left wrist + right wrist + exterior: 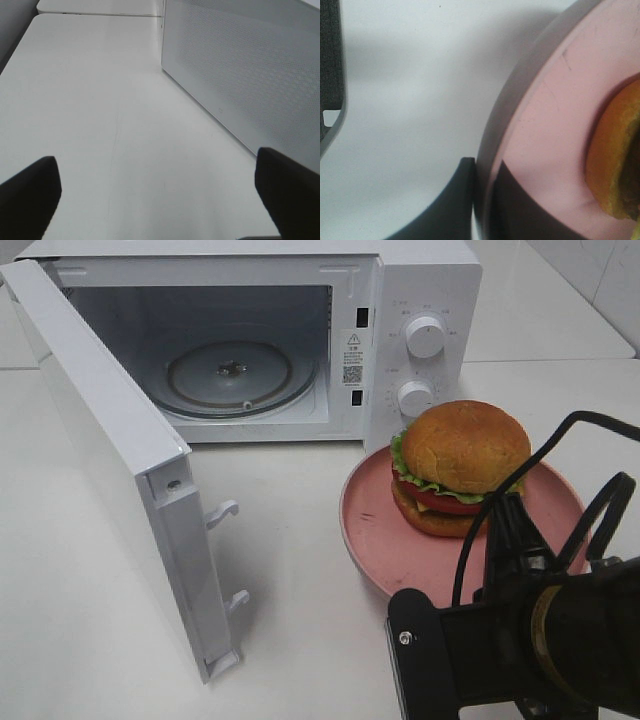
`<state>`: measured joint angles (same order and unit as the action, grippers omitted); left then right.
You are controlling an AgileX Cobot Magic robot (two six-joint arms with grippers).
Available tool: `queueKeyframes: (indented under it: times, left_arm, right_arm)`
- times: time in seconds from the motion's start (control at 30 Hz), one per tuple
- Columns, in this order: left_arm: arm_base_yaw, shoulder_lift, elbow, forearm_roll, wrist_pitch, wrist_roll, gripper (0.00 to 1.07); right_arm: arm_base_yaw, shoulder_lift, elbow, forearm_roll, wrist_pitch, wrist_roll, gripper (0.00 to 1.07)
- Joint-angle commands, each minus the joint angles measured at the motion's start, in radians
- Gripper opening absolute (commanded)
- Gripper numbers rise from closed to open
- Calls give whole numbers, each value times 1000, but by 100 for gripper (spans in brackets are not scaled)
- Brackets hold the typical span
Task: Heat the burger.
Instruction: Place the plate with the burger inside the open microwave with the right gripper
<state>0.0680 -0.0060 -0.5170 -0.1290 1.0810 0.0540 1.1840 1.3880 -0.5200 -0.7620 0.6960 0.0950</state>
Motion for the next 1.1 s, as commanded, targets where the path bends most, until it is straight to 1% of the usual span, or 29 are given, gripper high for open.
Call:
queueKeyframes:
  times: [0.03,0.13,0.17,0.3,0.33,0.37,0.4,0.43,0.47,0.5,0.63,0.67,0.73,0.77,0.8,0.87,0.97,1.0,1.03,1.1]
  left_arm:
    - [2,-18,2,-6,-13,0,98]
    - [2,-18,2,-6,-13,0,98]
    - [2,-18,2,-6,-13,0,98]
    - [2,-18,2,-6,-13,0,98]
    - [2,-18,2,-6,-13,0,98]
    - [2,-18,2,-6,-13,0,98]
    - [2,-18,2,-6,-13,0,98]
    - [2,-18,2,-6,-13,0,98]
    - [2,-18,2,-6,-13,0,98]
    - [2,-18,2,-6,-13,0,98]
    - [2,-18,2,-6,-13,0,98]
    - [2,-18,2,-6,-13,0,98]
    - [2,-18,2,-6,-13,0,98]
    - [2,-18,2,-6,-13,0,98]
    - [2,-18,2,-6,-13,0,98]
    - [2,-18,2,-6,-13,0,98]
    - [2,-18,2,-6,-13,0,98]
    - [2,-18,2,-6,-13,0,98]
    - [2,-18,2,-6,-13,0,98]
    - [2,-18,2,-6,-13,0,98]
  right_arm:
    - [3,-4,0,-64,-28,-8,3]
    - [3,-4,0,-71,-49,-23,3]
    - [3,-4,0,-72,-48,-69,3]
    - [2,-4,0,-71,-49,-136,3]
    - [-21,-4,0,-67,-56,-167,3]
    - [-21,-4,0,-67,-56,-167,3]
    - [-64,-4,0,-59,-74,-192,3]
    - [-81,-4,0,-59,-87,-209,3]
    - [-81,-4,0,-59,-87,-209,3]
    - [-110,-4,0,-59,-122,-270,3]
    - [-138,-4,0,-56,-170,-348,3]
    - [-161,-4,-2,-38,-199,-385,3]
    - [-172,-4,-4,-26,-212,-408,3]
    - [-197,-4,-9,2,-229,-458,3]
    - [-197,-4,-9,2,-229,-458,3]
    - [-249,-4,-24,47,-246,-581,3]
    - [-263,-4,-30,58,-250,-604,3]
    - [-290,-4,-43,84,-258,-656,3]
    - [-290,-4,-43,84,-258,-656,3]
    - [-320,-4,-62,142,-262,-751,3]
